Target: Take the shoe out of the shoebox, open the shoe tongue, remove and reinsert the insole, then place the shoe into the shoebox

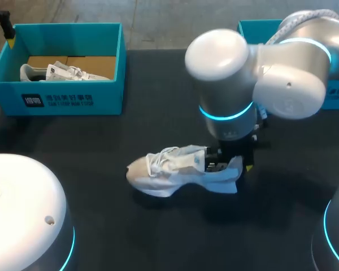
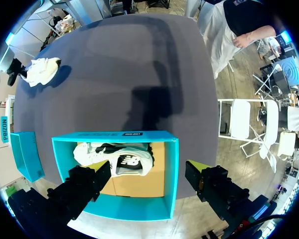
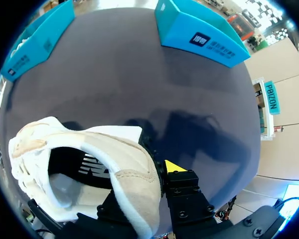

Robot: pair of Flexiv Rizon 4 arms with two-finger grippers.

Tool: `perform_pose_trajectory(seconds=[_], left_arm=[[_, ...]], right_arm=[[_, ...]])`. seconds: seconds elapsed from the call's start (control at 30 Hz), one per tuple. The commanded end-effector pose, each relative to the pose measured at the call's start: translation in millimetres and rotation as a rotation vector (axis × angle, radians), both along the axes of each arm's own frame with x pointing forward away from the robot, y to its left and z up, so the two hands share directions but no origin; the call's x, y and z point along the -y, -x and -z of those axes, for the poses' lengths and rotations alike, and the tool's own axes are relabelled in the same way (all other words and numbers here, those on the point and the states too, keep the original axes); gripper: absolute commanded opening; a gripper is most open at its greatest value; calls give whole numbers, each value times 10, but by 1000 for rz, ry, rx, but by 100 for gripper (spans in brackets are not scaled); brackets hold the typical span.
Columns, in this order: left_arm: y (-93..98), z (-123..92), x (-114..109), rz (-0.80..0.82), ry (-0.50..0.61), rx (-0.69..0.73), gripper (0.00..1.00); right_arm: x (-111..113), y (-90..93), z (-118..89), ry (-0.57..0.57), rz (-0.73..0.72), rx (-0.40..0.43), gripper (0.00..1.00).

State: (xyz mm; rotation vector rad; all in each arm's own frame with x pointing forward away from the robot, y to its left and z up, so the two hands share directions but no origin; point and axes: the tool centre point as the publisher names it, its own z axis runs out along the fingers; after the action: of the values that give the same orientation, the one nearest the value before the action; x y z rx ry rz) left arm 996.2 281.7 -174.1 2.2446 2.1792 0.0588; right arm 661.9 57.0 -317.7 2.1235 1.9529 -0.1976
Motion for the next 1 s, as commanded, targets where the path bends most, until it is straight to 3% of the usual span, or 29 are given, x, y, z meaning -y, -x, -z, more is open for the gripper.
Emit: perform_pose_trajectory(seconds=[0.03, 0.27, 1.0], left_arm=[[13, -3, 0, 0, -3, 2, 100], [13, -3, 0, 0, -3, 2, 100], [13, -3, 0, 0, -3, 2, 100]], right_arm=[[-120, 32, 172, 9, 0, -5, 0], [-148, 50, 408, -21, -7, -32, 0], [-226, 166, 684, -65, 10, -72, 0]])
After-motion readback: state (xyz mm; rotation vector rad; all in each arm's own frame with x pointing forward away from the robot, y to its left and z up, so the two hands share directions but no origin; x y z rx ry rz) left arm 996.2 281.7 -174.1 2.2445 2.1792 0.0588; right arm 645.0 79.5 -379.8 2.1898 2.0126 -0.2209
